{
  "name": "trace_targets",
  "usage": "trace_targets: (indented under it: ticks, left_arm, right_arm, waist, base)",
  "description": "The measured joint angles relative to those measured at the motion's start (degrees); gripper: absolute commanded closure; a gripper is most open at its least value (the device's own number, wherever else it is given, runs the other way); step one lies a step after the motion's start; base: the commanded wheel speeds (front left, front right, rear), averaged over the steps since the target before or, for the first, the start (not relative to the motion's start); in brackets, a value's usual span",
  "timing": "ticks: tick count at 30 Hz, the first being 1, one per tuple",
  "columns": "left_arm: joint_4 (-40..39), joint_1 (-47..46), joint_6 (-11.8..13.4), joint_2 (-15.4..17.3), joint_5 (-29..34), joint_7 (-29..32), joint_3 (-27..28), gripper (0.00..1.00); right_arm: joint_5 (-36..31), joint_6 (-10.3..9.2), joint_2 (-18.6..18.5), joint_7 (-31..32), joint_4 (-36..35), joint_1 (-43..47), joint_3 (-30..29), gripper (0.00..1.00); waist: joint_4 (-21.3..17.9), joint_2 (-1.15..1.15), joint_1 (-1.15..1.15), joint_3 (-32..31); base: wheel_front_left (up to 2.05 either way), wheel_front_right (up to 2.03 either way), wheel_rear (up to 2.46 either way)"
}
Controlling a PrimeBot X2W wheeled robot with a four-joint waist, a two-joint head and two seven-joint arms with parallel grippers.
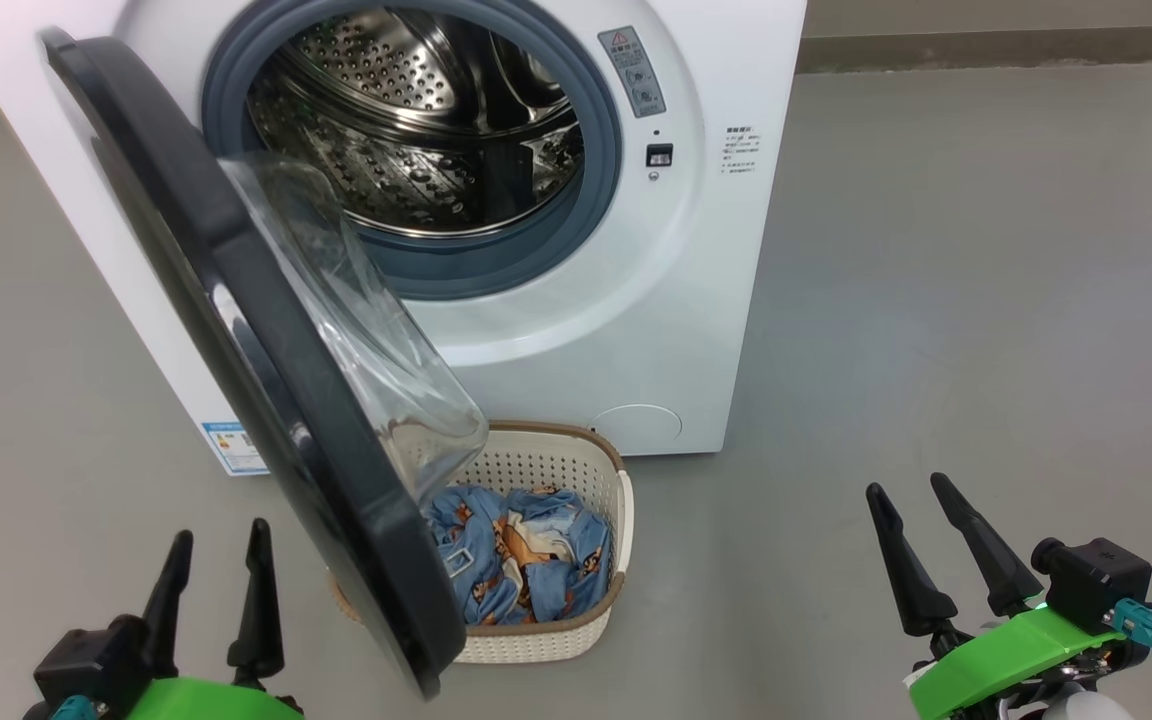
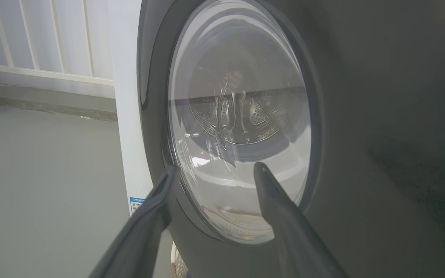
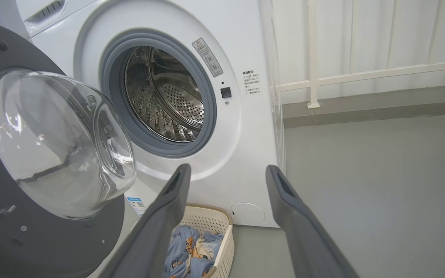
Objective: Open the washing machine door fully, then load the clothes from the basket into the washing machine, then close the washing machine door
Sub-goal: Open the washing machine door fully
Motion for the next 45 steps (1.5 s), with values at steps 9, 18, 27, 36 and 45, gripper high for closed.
trace_targets:
  ticks: [9, 18, 27, 36, 45]
  left_arm:
    - [-0.77, 0.0, -0.44, -0.05, 0.0, 0.0, 0.0, 1.0]
    - [-8.05, -0.02, -0.49, -0.35, 0.09, 0.0, -0.38, 1.0]
    - [-20.14, -0.02, -0.48, -0.68, 0.43, -0.01, -2.12, 1.0]
    - [-31.33, -0.01, -0.93, -0.84, 0.93, 0.08, -7.57, 1.0]
    - [-28.04, 0.03, -1.43, -0.91, -0.45, 5.19, -17.0, 1.0]
  right_arm:
    - [-0.21, 0.0, 0.12, 0.01, 0.04, 0.0, -0.22, 0.0]
    - [-0.21, 0.0, 0.43, 0.0, 0.04, 0.0, -0.26, 0.0]
    - [-0.22, 0.0, 0.71, 0.0, 0.04, 0.0, -0.2, 0.0]
    - [-0.21, 0.0, 1.31, 0.0, 0.3, 0.0, 0.21, 0.0]
    - [-0.21, 0.0, 2.12, 0.0, 0.58, -0.02, 0.91, 0.0]
  waist:
    - [0.13, 0.0, 0.0, 0.25]
    - [0.28, 0.0, 0.0, 0.31]
    - [0.43, 0.0, 0.0, 0.56]
    - [0.4, 0.0, 0.0, 0.5]
    - [-0.15, 0.0, 0.0, 0.87]
  base:
    - [0.0, 0.0, 0.0]
    - [0.0, 0.0, 0.0]
    - [0.0, 0.0, 0.0]
    - [0.0, 0.0, 0.0]
    - [0.0, 0.0, 0.0]
